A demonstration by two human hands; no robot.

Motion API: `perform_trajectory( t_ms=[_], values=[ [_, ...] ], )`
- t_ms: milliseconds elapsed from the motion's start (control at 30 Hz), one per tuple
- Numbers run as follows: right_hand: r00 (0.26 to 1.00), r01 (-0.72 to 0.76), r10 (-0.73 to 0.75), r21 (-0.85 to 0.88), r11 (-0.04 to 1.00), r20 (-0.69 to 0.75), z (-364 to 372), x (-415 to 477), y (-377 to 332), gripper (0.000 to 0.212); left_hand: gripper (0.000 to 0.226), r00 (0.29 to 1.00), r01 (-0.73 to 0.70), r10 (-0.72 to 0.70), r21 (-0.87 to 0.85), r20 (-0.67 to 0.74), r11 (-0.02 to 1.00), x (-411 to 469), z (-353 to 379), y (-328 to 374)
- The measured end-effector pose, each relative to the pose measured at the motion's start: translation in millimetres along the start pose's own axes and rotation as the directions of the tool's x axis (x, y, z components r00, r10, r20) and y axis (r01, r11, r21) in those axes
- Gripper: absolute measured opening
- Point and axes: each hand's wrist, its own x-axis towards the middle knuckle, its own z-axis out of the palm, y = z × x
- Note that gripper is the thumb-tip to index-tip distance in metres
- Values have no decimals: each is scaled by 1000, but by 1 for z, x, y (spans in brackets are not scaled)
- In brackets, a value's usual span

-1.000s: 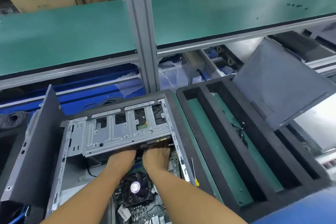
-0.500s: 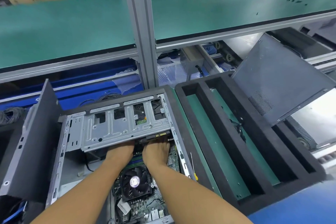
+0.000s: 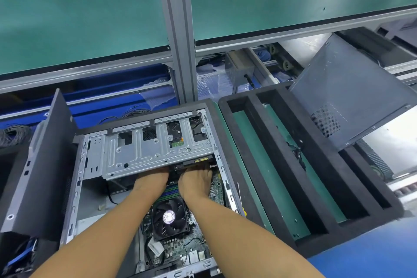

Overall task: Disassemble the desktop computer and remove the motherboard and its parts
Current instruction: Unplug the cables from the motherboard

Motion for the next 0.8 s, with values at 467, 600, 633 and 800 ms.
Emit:
perform_trajectory(
  t_ms=[467, 600, 633, 800],
  values=[
    [1000, -4, 4, 15, 1000, 1, 0, 1, -1, 31, 23, 998, -4, 2, 29, 61, 1000, 1, -8, 2],
    [1000, 5, -5, -6, 1000, -13, -1, -1, 0, 32, 38, 994, 98, -95, -57, 49, 994, -1, -9, -11],
    [1000, 8, -8, -6, 1000, -17, -1, -1, 0, 31, 37, 989, 138, -134, -61, 68, 989, -2, -11, -13],
    [1000, 29, -29, -6, 1000, 10, -1, 1, 0, 38, 38, 930, 355, -340, -101, 136, 930, -6, -18, -21]
  ],
)
